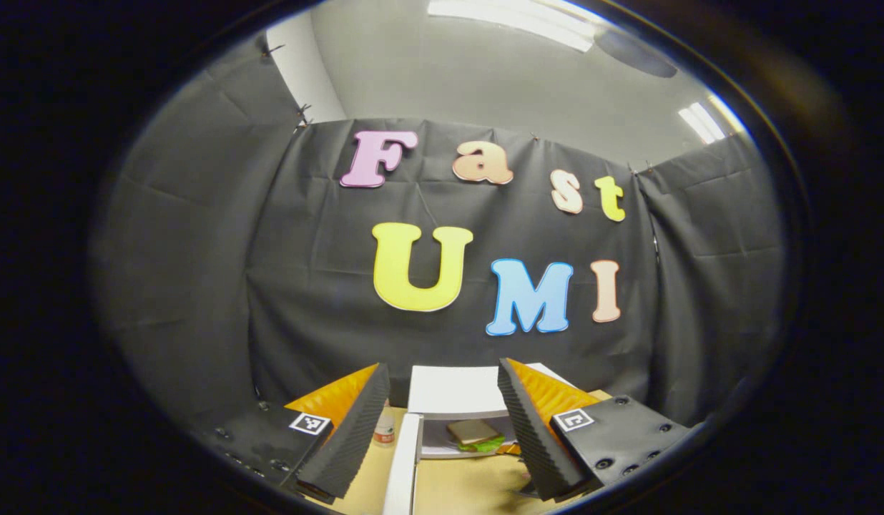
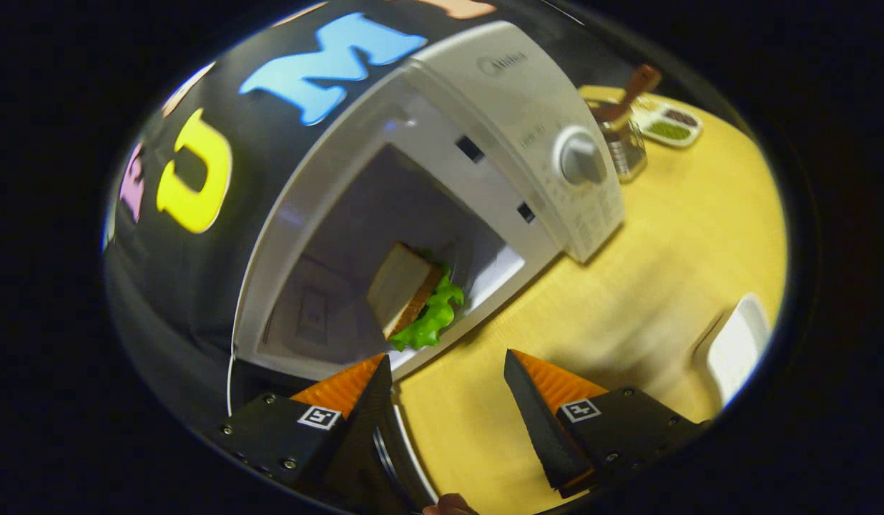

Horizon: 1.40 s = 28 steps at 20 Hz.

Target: Open the microwave oven with the left hand, put the food in, and close the microwave oven.

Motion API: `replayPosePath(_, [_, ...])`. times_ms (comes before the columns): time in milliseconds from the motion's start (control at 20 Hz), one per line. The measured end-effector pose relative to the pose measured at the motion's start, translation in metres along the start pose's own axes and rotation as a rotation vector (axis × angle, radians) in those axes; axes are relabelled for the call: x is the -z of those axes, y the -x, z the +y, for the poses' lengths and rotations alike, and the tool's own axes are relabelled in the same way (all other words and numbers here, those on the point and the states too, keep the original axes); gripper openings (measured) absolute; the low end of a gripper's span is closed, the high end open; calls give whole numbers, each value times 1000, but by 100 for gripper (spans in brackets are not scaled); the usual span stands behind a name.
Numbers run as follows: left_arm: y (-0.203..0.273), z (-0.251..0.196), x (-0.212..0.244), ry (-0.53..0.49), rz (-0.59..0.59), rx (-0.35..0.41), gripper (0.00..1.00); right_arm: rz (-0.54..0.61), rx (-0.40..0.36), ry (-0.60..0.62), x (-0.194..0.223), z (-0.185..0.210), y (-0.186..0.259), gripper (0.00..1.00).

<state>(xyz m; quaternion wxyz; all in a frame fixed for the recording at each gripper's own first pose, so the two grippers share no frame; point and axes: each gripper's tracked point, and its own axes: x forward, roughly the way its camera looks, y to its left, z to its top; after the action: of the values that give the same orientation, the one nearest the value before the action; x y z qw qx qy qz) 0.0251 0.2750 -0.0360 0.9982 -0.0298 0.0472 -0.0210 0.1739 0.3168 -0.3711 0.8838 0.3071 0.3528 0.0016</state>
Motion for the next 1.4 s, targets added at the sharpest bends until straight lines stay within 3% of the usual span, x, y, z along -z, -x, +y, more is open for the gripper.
replayPosePath(150, [-1, -11, 9, -2, 10, 12, 97, -85, -19, 220, -29, -9, 45, 95])
replayPosePath(550, [-4, -20, 32, -15, 44, 23, 98, -441, -11, 517, -129, -6, 189, 95])
replayPosePath(800, [-3, -24, 34, -24, 38, 18, 97, -652, -36, 559, -172, 32, 301, 95])
replayPosePath(1050, [5, -18, 49, -28, 84, 21, 96, -715, -49, 569, -187, 44, 333, 95])
replayPosePath(1200, [28, 10, 63, -40, 131, -35, 28, -718, -58, 569, -188, 48, 333, 95])
replayPosePath(1250, [25, 11, 79, -26, 158, -16, 5, -713, -59, 569, -186, 46, 332, 95])
replayPosePath(1400, [55, 53, 106, -62, 229, -77, 5, -690, -70, 556, -184, 46, 327, 95])
